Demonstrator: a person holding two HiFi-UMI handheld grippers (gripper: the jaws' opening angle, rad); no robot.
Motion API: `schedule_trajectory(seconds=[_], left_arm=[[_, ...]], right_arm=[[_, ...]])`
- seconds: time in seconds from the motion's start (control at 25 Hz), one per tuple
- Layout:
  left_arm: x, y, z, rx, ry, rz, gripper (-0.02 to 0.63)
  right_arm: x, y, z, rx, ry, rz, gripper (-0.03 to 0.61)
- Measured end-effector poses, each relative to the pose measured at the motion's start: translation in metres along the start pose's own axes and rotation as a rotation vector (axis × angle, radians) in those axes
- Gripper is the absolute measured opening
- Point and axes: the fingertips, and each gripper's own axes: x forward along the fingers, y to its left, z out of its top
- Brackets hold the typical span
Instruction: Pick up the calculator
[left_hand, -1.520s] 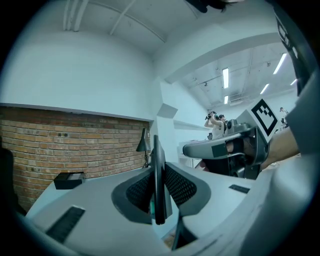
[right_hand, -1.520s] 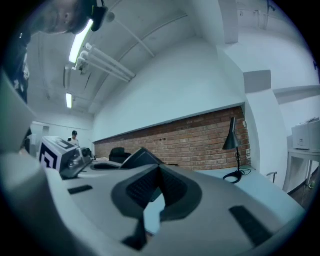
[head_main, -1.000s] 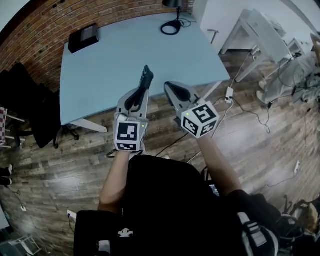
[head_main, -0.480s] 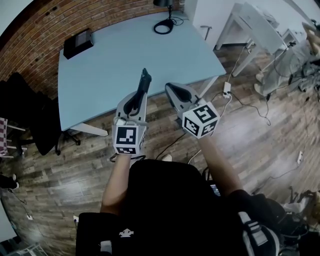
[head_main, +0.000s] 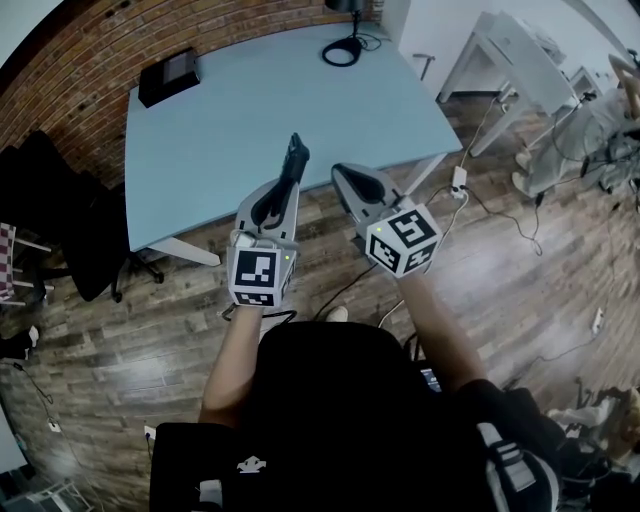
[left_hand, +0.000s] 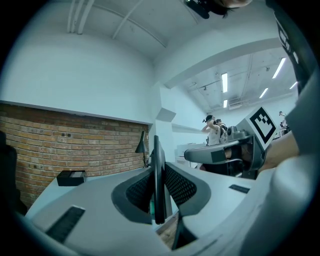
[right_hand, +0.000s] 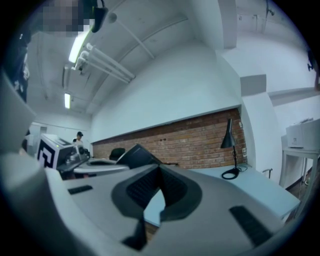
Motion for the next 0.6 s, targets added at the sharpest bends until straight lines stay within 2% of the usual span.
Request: schedule_trajectory(seconds=[0.6], left_arm=[[-0.047, 0.032, 0.005, -0.018, -0.010, -0.027, 0.067]], right_arm=[[0.014, 0.058, 0.009, -0.003, -0.023, -0.027, 0.005]])
